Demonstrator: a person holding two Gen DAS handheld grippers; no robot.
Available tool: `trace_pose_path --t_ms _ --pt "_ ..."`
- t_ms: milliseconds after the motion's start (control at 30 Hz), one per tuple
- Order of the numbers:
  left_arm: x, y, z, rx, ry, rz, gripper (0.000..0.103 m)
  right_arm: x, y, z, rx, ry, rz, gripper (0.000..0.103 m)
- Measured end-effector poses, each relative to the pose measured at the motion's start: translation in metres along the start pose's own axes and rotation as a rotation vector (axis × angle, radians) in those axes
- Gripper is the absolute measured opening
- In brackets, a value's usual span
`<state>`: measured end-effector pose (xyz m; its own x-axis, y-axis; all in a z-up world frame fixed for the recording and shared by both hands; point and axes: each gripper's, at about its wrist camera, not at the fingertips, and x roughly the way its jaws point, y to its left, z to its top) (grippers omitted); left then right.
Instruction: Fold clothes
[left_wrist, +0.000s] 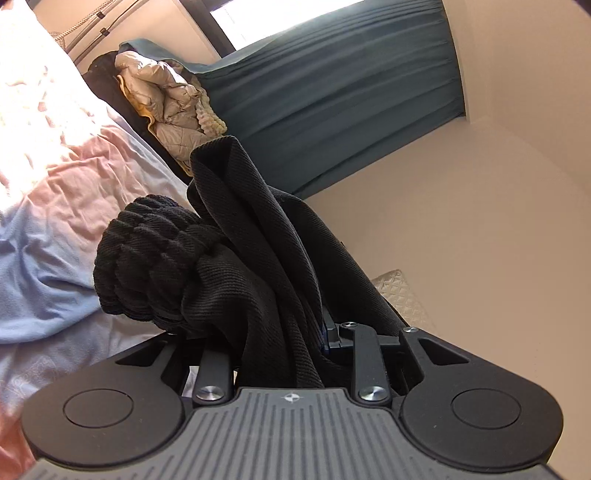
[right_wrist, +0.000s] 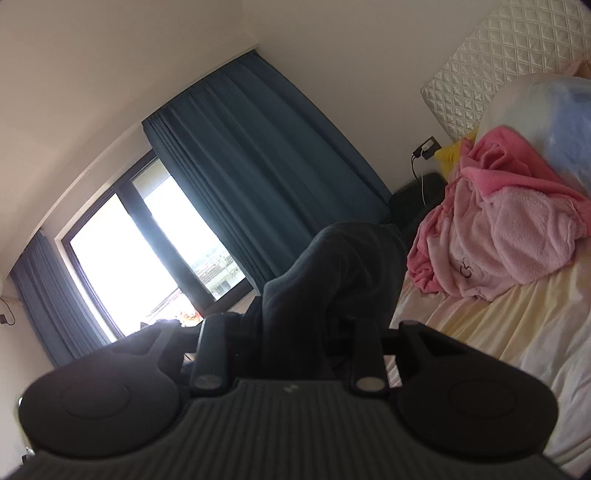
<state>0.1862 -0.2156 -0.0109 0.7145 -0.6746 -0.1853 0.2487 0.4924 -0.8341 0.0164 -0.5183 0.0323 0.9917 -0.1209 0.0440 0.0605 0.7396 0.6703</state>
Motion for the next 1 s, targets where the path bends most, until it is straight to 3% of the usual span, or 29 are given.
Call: trace_pose_path --t_ms 133,267,367,433,500,533,567,700,767,833,900,1000 --pt "0.064 0.033 -0.019 0.02 0.078 0.067 0.03 0.018 -0.041 -0.023 -0.068 -0.039 -0.122 0.03" --pt "0.1 0.082 -0.025 0.013 0.127 0.158 0.03 0.053 -0.077 -0.062 -0.143 0.081 -0.266 0.03" --pt "0.107 0.095 -0.035 0.068 0.154 0.136 0.03 0.065 -0.121 -0.09 0.004 0.169 -0.394 0.031" --pt "0.107 0.095 -0.041 0.112 0.17 0.138 0.033 0.069 -0.151 -0.108 0.129 0.221 -0.478 0.037" --pt "0.105 0.098 -0.046 0.123 0.196 0.145 0.045 0.067 -0.169 -0.121 0.204 0.234 -0.488 0.041" --pt "0.104 0.102 -0.046 0.123 0.22 0.148 0.068 0.065 -0.17 -0.124 0.209 0.231 -0.486 0.041" --pt "0.103 0.106 -0.045 0.123 0.241 0.146 0.073 0.063 -0.169 -0.126 0.203 0.227 -0.484 0.042" --pt "0.084 0.108 -0.038 0.154 0.313 0.141 0.076 0.059 -0.16 -0.124 0.19 0.225 -0.512 0.052" --pt "0.064 0.096 -0.032 0.214 0.308 0.182 0.102 0.056 -0.145 -0.115 0.137 0.219 -0.537 0.055" --pt "0.036 0.083 -0.022 0.293 0.257 0.197 0.103 0.046 -0.13 -0.106 0.071 0.178 -0.572 0.058" --pt "0.013 0.074 -0.01 0.344 0.255 0.204 0.103 0.031 -0.117 -0.096 0.05 0.107 -0.588 0.063" --pt "-0.025 0.058 0.01 0.445 0.227 0.231 0.103 0.01 -0.087 -0.083 -0.013 0.022 -0.547 0.066"
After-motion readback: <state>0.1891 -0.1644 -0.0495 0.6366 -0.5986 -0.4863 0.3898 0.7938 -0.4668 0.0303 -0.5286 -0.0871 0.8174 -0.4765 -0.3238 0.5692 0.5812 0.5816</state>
